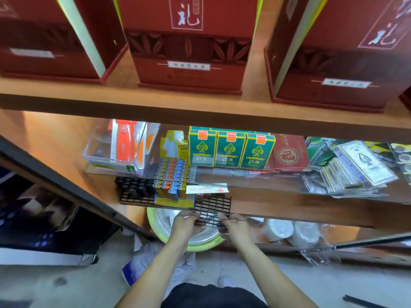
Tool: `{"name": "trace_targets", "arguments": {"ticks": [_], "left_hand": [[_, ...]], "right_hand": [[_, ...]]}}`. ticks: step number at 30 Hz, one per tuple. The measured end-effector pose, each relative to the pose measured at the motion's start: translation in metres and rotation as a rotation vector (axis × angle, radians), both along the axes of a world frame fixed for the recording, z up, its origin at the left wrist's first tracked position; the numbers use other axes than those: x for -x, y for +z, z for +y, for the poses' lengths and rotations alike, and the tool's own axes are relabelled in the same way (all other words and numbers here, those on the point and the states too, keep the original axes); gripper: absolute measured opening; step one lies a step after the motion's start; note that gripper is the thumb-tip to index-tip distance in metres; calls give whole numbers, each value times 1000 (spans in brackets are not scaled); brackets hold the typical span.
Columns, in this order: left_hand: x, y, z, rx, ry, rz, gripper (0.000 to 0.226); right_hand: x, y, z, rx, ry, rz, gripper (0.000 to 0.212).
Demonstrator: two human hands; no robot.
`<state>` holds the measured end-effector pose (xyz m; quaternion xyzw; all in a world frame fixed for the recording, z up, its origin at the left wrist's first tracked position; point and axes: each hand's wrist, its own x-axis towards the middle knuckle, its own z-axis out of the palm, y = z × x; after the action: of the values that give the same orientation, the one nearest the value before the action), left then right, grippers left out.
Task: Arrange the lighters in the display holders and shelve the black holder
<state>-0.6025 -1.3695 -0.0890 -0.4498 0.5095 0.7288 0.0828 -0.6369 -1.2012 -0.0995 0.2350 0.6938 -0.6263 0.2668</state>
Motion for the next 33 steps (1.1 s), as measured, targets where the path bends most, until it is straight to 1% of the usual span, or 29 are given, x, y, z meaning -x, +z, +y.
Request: {"name": "trace_targets", "arguments": {"ticks": [1,3,6,8,10,12,15,16,18,19,20,21,24,27,30,32,33], "left_hand": [[0,-1,0,-13,6,9,11],[0,-1,2,-38,0,23,14],[0,-2,5,-36,-37,15,28],[0,-1,6,12,-81,-12,38],[0,2,6,95,-175,-26,42],[-1,6,6,169,-257,-47,38],[2,8,3,251,-288,-101,34],[4,8,3,264,-294,-116,30],[7,2,-1,297,-286,-147,14],[9,-5,-3,334,-287,-162,21],[10,-13,-6,367,-305,-183,34],[11,-25,-9,383,-319,-194,38],[14,-36,-10,384,-350,-227,28],[17,-40,-11,381,-362,-216,40],[18,-37,-13,391,-410,-194,23],[15,-17,-8,444,-461,-205,31],[12,0,-3,488,-531,-212,33]], "right_hand": [[0,-1,4,-38,29,26,37],[-2,3,18,-224,174,142,51],[-7,9,35,-510,424,303,60],[-8,9,37,-614,533,382,65],[-5,9,33,-673,596,448,63],[-2,11,31,-692,608,501,61],[4,13,28,-699,614,566,56],[7,13,27,-705,614,581,53],[12,14,25,-717,614,600,49],[16,14,25,-729,614,601,48],[20,15,24,-748,621,588,48],[24,14,23,-761,627,582,46],[35,16,21,-776,661,556,42],[40,13,20,-787,675,537,41],[35,17,21,-794,659,541,42],[30,22,22,-797,638,557,42],[28,22,25,-791,619,564,41]]}}
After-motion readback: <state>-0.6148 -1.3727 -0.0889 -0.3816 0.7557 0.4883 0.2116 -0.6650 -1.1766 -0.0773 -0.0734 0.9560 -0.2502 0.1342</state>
